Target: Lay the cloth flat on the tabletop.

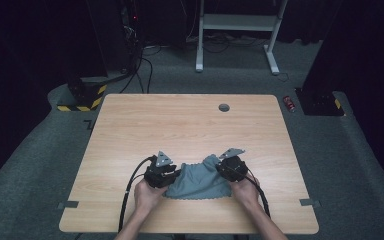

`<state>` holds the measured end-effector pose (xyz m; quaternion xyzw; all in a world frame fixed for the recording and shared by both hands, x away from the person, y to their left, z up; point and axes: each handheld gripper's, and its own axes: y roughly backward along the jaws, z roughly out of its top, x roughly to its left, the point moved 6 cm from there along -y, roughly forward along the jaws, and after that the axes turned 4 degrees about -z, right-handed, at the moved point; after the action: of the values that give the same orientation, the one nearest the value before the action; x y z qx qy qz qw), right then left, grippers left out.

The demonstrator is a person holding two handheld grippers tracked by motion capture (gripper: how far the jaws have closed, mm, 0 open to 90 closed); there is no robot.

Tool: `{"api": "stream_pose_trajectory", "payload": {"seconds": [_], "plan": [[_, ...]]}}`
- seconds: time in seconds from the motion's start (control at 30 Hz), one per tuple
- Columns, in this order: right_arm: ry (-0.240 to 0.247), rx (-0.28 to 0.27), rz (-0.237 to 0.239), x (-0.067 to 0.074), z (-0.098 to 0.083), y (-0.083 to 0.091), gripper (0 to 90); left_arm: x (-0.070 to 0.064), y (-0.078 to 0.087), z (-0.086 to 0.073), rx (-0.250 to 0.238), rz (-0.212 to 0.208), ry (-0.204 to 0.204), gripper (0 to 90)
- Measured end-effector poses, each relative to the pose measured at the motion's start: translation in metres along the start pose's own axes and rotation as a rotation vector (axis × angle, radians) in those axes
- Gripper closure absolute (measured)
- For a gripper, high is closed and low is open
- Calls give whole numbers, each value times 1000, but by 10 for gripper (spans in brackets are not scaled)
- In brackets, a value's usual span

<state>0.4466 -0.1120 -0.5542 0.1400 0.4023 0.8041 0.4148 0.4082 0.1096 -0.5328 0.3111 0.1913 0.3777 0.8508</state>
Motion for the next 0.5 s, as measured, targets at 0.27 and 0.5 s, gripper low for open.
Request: {"api": "stream_pose_trajectory", "payload": {"seconds": [0.27, 0.5], "plan": [[9, 2, -4, -1, 0, -1, 794, 3, -15, -4, 56, 42, 10, 612], [9, 2, -6, -1, -1, -1, 781, -17, -31, -1, 87, 51, -62, 531]]}}
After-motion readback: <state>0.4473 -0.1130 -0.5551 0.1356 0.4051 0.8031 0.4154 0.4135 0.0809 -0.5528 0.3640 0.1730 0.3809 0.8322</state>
